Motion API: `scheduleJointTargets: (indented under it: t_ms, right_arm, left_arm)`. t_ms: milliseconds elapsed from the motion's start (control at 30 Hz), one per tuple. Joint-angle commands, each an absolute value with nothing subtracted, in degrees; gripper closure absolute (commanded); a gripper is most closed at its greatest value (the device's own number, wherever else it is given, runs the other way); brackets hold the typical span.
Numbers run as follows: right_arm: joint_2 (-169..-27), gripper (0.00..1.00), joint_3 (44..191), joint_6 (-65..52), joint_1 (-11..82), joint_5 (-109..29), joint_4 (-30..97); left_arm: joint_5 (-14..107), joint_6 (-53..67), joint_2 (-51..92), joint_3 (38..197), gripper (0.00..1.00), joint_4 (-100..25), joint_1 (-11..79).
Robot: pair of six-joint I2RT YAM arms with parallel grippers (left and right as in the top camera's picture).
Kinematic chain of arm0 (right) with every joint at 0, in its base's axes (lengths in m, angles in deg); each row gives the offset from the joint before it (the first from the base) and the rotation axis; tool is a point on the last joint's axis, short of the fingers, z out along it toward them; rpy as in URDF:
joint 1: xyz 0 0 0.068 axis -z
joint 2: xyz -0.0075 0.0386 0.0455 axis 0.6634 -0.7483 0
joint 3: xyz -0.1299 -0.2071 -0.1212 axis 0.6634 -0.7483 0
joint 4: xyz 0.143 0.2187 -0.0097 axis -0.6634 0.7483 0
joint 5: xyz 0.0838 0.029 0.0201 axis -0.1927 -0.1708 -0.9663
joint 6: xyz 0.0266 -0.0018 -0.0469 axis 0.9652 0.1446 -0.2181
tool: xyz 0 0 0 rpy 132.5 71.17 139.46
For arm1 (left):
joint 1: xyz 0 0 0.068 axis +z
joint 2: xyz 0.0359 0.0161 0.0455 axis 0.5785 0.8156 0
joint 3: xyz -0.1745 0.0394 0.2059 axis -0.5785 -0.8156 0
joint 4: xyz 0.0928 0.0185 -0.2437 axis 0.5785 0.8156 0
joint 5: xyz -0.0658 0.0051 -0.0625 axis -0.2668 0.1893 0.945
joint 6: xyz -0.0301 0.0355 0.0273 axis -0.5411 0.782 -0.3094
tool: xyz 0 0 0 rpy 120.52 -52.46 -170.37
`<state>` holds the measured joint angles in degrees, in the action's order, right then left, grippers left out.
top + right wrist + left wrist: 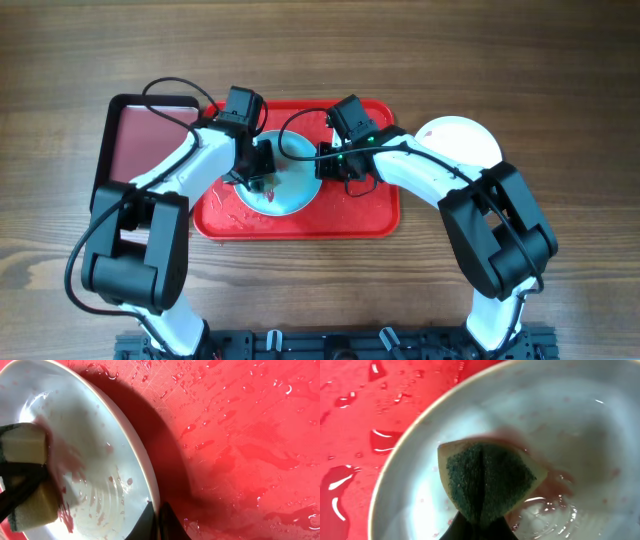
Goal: Clean dirty plates on tray and stack at the side
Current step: 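Scrub the tilted plate with the sponge in the left gripper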
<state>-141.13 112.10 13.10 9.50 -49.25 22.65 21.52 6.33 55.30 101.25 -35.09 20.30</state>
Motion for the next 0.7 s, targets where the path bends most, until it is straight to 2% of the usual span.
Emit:
scheduleJointTargets:
  t_ms: [0,67,167,233,300,433,500,600,667]
  right_arm:
    - [-142.2,0.96,111.8,12.4,9.7,-48.5,22.7]
    - [-142.2,0.96,111.8,12.3,9.7,-48.5,22.7]
    - [-142.2,0.96,111.8,12.3,9.7,-48.5,22.7]
    - [-142.2,0.96,111.8,12.3,9.7,-48.5,22.7]
    - [-142.2,0.96,111.8,12.3,9.7,-48.5,22.7]
    - [-142.2,0.96,111.8,12.3,9.7,-48.5,22.7]
    - [-142.2,0.96,111.8,12.3,9.7,-48.5,22.7]
    - [-142.2,0.96,111.8,12.3,9.7,-48.5,22.7]
    - [-142.2,0.96,111.8,12.3,9.7,-48.5,22.7]
  left_arm:
    - [21.4,11.7,58.3,97.9,0.96,-36.4,17.6]
    - [17.7,12.8,58.3,97.9,0.96,-36.5,14.7]
    - [-1.4,-2.7,58.3,97.9,0.96,-31.0,14.5]
    - [-5.5,-5.1,58.3,97.9,0.96,-29.2,14.6]
    - [-2.2,-5.0,58.3,97.9,0.96,-29.2,13.9]
    - [28.4,11.5,58.3,97.9,0.96,-35.9,10.8]
    - [35.9,15.4,58.3,97.9,0.96,-38.0,10.1]
    - [34.1,14.8,58.3,97.9,0.96,-38.7,10.1]
    - [23.7,9.7,58.3,97.9,0.96,-39.2,11.0]
